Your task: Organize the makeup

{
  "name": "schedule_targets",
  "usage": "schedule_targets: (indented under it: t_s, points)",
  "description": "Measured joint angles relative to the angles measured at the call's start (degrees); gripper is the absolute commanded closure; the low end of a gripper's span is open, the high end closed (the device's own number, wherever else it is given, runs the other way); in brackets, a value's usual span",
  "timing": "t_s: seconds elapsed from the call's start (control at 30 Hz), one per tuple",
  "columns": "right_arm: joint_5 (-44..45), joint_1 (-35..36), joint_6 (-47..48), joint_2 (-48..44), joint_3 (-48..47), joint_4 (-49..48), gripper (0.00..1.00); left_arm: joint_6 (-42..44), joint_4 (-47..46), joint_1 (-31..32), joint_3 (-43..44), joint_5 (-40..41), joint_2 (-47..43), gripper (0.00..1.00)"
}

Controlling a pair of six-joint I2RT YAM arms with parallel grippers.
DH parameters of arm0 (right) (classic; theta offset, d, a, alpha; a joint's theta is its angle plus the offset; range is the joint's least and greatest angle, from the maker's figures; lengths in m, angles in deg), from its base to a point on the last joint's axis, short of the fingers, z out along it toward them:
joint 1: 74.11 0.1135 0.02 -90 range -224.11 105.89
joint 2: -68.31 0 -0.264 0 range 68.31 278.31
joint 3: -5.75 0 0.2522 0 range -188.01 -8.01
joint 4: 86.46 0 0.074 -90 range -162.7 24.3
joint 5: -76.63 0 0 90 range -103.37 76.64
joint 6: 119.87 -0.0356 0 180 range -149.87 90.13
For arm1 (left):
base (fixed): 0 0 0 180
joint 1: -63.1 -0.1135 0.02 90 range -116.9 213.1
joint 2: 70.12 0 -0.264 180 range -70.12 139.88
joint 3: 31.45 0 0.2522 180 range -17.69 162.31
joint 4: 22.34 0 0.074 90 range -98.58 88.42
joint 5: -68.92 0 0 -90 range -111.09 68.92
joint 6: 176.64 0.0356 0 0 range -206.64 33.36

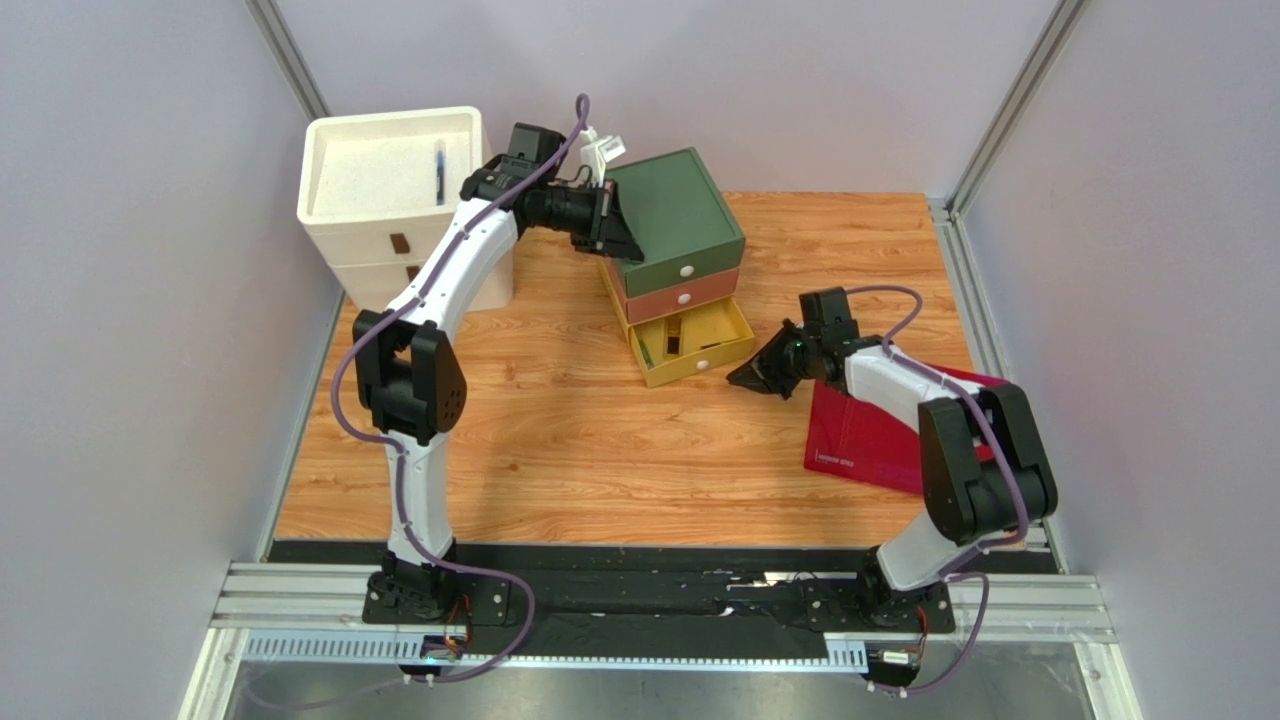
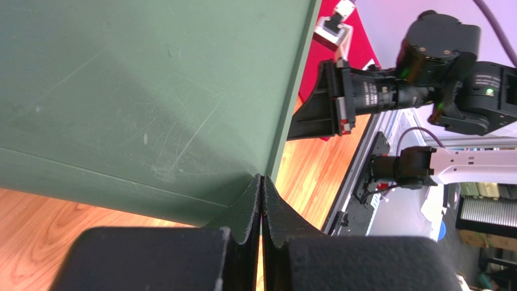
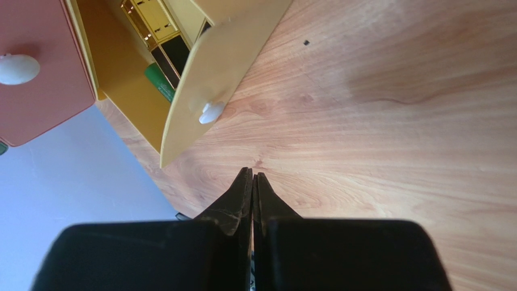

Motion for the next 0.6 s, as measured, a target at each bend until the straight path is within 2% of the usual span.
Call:
schedule_targets:
  t_s: [0.2, 0.6]
  points:
    - [-2.4, 0.2, -1.4, 8.4, -5.4, -2.2, 1.00, -0.1, 1.0, 0.0, 0.7, 1.2, 0.0, 1.00]
    - [-4.1, 0.2, -3.0, 25.7, -23.3, -4.4, 1.00, -0.2, 1.5, -0.4, 0.7, 1.2, 0.0, 1.00]
